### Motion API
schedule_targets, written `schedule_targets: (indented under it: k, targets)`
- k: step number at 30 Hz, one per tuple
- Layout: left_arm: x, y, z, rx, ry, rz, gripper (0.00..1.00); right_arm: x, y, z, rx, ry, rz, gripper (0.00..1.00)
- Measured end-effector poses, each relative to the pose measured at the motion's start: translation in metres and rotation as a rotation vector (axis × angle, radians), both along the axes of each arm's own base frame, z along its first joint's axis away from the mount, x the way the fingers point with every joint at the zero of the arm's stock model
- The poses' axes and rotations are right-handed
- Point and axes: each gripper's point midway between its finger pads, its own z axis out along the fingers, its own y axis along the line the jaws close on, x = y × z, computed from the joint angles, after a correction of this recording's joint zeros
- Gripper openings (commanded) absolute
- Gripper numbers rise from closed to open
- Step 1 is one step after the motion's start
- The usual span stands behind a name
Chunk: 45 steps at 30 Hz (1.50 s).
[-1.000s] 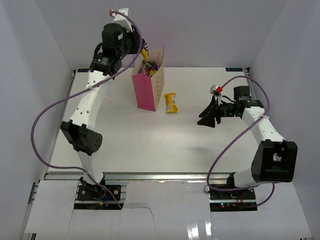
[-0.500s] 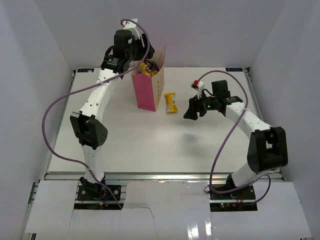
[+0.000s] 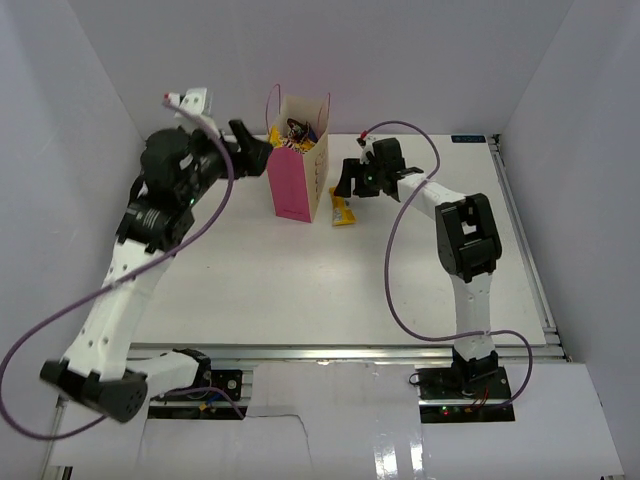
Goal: Place the snacks into the paper bag
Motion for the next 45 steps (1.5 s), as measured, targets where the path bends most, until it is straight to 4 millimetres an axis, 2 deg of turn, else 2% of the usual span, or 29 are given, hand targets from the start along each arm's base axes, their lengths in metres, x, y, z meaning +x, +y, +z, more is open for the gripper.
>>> schedule_targets:
  k: [3,7,9,10,15,16,18,23,26,32,36,40,45]
  targets:
    - [-0.056,0.023,-0.018,-0.031,0.002,0.017,0.95,0.016,0.007,-0.018,-0.027,0.011,-0.053,0.70]
    - [-0.100,0.039,-0.059,-0.082,0.062,0.039,0.96,0.023,0.006,-0.038,-0.095,0.017,-0.110,0.64]
    - [-0.111,0.042,-0.076,-0.113,0.100,0.048,0.96,0.022,0.005,-0.044,-0.117,0.022,-0.119,0.58]
    - [-0.114,0.042,-0.085,-0.126,0.120,0.051,0.96,0.021,0.006,-0.045,-0.121,0.025,-0.119,0.49]
    - [-0.113,0.028,-0.133,-0.211,0.250,0.027,0.96,0.014,0.007,-0.050,-0.110,0.033,-0.112,0.33]
    - [-0.111,0.022,-0.145,-0.228,0.286,0.014,0.96,0.008,0.006,-0.050,-0.101,0.037,-0.105,0.27]
    - [-0.106,0.009,-0.170,-0.279,0.360,-0.017,0.96,-0.005,0.001,-0.047,-0.087,0.040,-0.094,0.20]
    - [-0.097,-0.023,-0.230,-0.383,0.583,-0.083,0.96,-0.066,-0.023,-0.040,-0.081,0.072,-0.047,0.10]
    - [-0.094,-0.043,-0.250,-0.421,0.672,-0.129,0.96,-0.103,-0.030,-0.026,-0.049,0.058,0.037,0.08]
    - [-0.108,-0.100,-0.272,-0.411,0.770,-0.287,0.96,-0.179,-0.019,0.017,0.100,-0.022,0.355,0.08]
    - [-0.118,-0.136,-0.288,-0.371,0.842,-0.366,0.96,-0.220,-0.017,0.036,0.176,-0.067,0.519,0.08]
    - [-0.114,-0.153,-0.288,-0.363,0.847,-0.394,0.93,-0.239,-0.014,0.057,0.228,-0.125,0.630,0.08]
    - [-0.110,-0.161,-0.277,-0.379,0.824,-0.414,0.84,-0.252,-0.014,0.070,0.261,-0.162,0.696,0.08]
